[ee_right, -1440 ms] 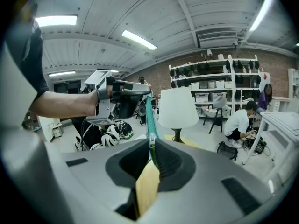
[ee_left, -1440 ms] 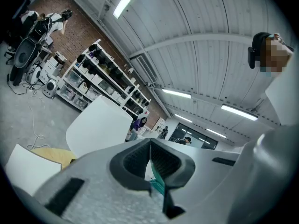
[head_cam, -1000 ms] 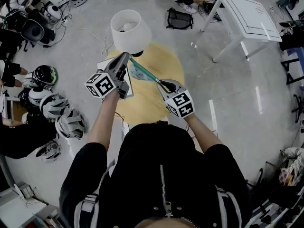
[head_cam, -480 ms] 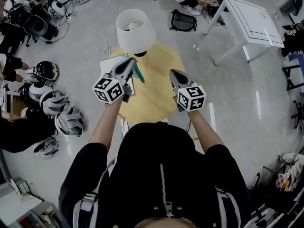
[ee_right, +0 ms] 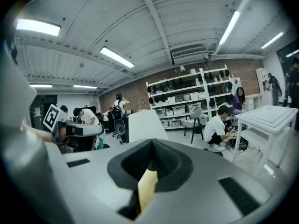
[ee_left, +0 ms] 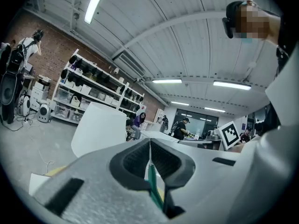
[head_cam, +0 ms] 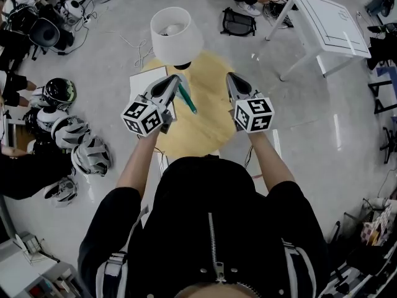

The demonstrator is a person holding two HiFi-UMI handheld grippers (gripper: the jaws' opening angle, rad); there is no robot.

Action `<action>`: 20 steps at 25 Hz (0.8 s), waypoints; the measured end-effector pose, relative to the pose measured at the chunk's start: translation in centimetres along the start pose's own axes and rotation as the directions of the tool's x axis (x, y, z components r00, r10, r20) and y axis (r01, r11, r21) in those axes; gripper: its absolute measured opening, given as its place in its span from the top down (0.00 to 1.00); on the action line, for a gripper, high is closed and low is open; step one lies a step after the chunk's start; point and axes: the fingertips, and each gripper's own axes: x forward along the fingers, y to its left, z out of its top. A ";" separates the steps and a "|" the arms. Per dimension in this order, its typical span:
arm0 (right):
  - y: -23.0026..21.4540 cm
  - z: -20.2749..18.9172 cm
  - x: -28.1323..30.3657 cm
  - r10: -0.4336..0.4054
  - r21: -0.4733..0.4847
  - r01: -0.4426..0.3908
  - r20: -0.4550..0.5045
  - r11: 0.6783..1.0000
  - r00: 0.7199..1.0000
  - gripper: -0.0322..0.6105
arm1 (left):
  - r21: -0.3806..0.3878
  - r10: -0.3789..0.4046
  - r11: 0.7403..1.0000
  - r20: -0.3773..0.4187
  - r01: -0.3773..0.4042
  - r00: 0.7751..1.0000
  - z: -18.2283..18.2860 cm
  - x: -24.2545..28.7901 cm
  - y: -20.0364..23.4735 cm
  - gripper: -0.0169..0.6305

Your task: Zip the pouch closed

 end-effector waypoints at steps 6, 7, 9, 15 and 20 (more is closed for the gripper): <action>0.6 1.4 -0.3 0.009 -0.058 -0.007 0.035 0.998 0.999 0.95 | 0.037 0.007 0.999 0.004 -0.008 1.000 0.7 0.2 0.2 0.96; 0.7 1.6 -0.3 0.012 -0.068 -0.009 0.040 0.998 0.999 0.95 | 0.038 0.009 0.999 0.006 -0.010 1.000 0.7 0.2 0.3 0.96; 1.1 1.8 -0.2 0.018 -0.083 -0.014 0.045 0.996 0.999 0.95 | 0.039 0.013 0.999 0.007 -0.014 1.000 0.7 0.2 0.3 0.96; 1.8 1.8 0.0 0.036 -0.097 -0.032 0.040 0.995 0.999 0.95 | 0.027 0.009 1.000 0.006 -0.009 1.000 0.4 0.1 0.0 0.96; 2.2 1.6 0.2 0.046 -0.103 -0.043 0.030 0.994 0.998 0.95 | 0.048 -0.002 0.999 -0.004 0.002 1.000 0.3 0.3 -0.3 0.96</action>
